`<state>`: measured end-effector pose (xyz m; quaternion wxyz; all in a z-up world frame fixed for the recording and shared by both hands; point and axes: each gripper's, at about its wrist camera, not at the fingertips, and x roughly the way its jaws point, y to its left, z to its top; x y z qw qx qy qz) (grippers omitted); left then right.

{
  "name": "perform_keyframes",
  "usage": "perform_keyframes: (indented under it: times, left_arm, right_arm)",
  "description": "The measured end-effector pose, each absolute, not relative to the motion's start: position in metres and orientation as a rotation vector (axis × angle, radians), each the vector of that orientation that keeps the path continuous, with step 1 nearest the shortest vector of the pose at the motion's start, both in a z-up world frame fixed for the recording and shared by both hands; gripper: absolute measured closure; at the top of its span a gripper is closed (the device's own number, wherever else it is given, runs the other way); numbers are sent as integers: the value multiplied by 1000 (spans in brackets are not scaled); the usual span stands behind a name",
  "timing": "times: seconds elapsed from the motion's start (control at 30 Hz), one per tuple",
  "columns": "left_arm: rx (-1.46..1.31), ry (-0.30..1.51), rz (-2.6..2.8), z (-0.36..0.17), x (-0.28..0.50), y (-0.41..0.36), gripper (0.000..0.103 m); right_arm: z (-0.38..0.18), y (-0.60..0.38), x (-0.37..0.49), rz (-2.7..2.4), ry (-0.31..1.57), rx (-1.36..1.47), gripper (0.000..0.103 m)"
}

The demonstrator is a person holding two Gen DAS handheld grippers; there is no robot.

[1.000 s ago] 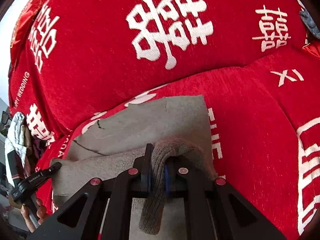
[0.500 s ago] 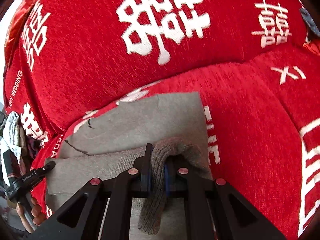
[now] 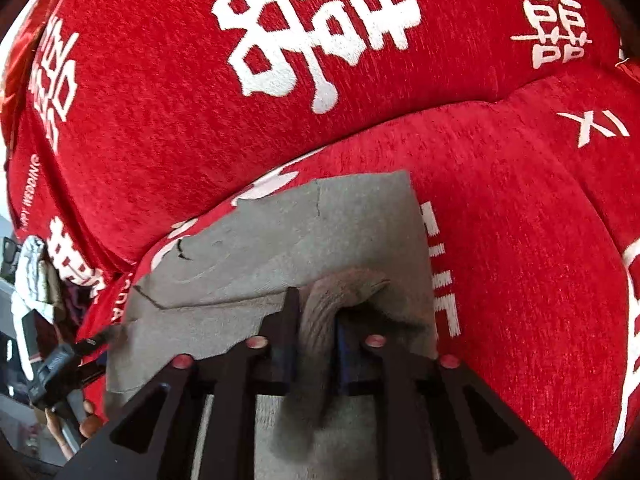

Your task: Fold small clothes

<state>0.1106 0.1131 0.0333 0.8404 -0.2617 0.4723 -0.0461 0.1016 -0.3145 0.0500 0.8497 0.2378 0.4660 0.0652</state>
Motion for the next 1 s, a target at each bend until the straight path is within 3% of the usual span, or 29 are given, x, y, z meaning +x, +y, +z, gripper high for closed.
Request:
perform_keyframes:
  times: [0.03,0.07,0.1,0.4,0.43,0.5,0.53,0.57,0.6,0.67,1.0]
  left_arm:
    - [-539,986,-109,39,107,113,1]
    - [-540,998,-145,41,105,113,1]
    - [-551,1008,-163,41,102,113,1]
    - [-497,1045,-197,33,76,87,1]
    - [-492,1048,-197,33,75,85,4]
    - [-462,1062,-207,32,75,75,35]
    - [-437,1086,-215,30,77,70,63]
    - [-419,1110,-209,27,79,67,82]
    - [-407,1121,-197,25,81,66,86]
    - [-429,1109,-191,30,82,70,86]
    - [-483,1005,-150,59,132,86,86]
  right_arm:
    - [53,-316,96,143,967,505,58]
    - [55,-317,90,146,955,508,43]
    - [57,-318,85,146,945,508,41]
    - [54,-301,63,204,964,494,41]
    - [53,-298,64,204,962,493,43]
    - [50,-291,65,211,974,476,71]
    - [48,-287,67,204,985,459,77]
    - [48,-286,67,195,984,450,87]
    - [49,-285,68,187,977,442,95]
    - [54,-286,68,193,950,451,97]
    - [72,-298,117,214,889,572,96]
